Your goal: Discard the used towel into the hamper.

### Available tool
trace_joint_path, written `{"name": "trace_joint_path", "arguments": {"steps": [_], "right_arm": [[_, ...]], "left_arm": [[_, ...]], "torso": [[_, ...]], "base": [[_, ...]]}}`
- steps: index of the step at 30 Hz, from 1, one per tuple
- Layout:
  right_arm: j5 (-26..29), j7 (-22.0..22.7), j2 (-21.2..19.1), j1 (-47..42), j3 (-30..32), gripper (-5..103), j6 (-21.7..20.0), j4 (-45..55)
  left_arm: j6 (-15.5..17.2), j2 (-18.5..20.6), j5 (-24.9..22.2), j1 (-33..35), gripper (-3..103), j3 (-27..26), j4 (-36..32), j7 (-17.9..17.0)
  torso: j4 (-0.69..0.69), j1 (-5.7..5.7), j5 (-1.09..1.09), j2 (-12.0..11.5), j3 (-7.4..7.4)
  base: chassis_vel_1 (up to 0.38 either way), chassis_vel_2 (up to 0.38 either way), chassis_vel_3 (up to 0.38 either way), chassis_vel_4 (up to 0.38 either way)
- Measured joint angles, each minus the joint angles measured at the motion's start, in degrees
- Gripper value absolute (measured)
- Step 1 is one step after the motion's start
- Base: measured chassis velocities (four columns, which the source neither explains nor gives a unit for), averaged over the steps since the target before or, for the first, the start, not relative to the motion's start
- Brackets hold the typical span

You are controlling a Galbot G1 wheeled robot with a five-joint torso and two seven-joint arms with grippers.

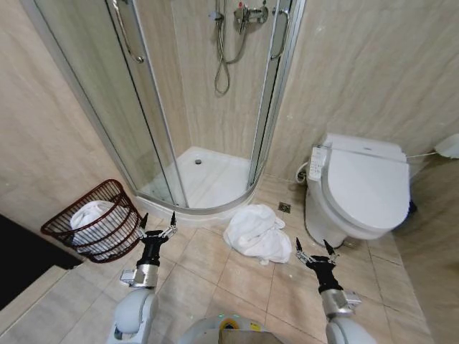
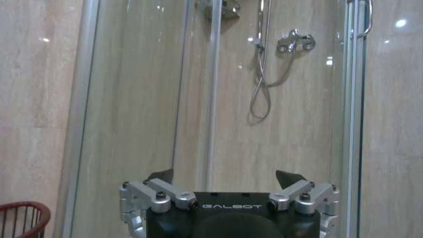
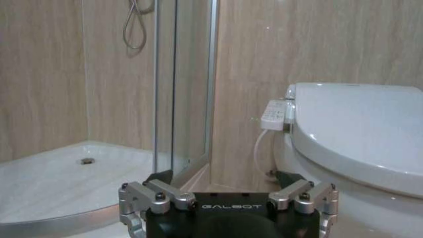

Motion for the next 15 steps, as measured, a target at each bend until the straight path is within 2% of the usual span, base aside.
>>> {"name": "trace_joint_path", "arguments": {"steps": [15], "right_arm": [[0.8,0.1,-0.6,0.0,0.5,100,0.7,-0.7]], "left_arm": [[0.2,-0.5,0.8,0.0,100,0.2,0.1,0.0]], "torso": [[0.00,-0.01,0.01,0.0,-0.01]], "base": [[-0.061,0.065,0.066,-0.057]]}}
